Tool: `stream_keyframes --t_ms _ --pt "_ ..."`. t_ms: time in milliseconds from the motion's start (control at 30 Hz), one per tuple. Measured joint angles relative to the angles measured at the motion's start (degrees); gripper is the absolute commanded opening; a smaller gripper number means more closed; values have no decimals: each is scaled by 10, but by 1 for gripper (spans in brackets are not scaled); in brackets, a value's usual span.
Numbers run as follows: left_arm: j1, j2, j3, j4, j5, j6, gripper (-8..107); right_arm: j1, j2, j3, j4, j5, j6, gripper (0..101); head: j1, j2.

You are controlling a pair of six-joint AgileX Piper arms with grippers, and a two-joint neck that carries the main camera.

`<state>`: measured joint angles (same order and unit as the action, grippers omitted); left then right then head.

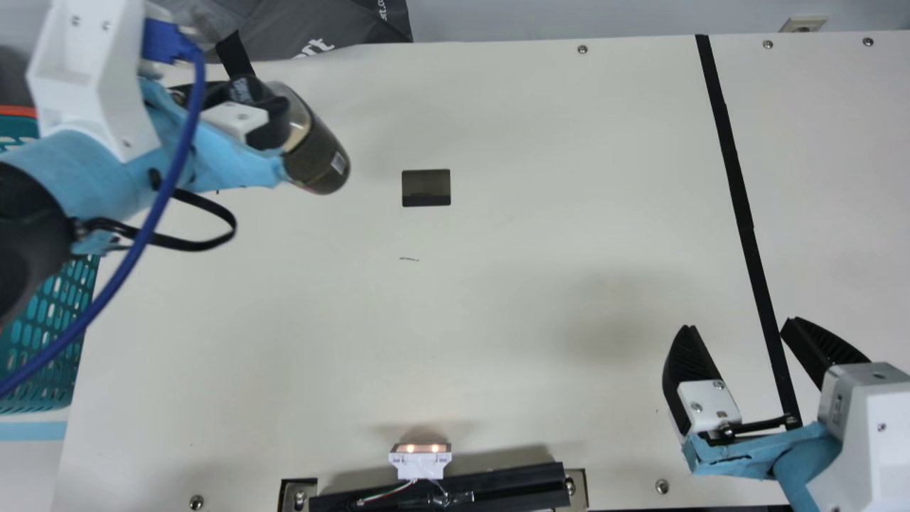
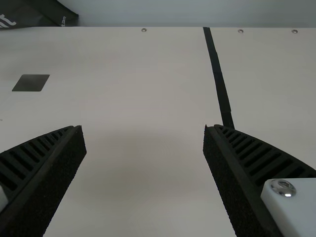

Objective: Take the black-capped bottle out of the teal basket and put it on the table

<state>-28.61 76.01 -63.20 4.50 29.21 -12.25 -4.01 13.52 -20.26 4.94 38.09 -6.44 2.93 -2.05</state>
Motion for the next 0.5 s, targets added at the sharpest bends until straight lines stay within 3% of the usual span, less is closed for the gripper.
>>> stream_keyframes --t_ms 500 --pt "-134 33 3 107 1 -108 0 0 0 0 0 0 0 91 0 0"
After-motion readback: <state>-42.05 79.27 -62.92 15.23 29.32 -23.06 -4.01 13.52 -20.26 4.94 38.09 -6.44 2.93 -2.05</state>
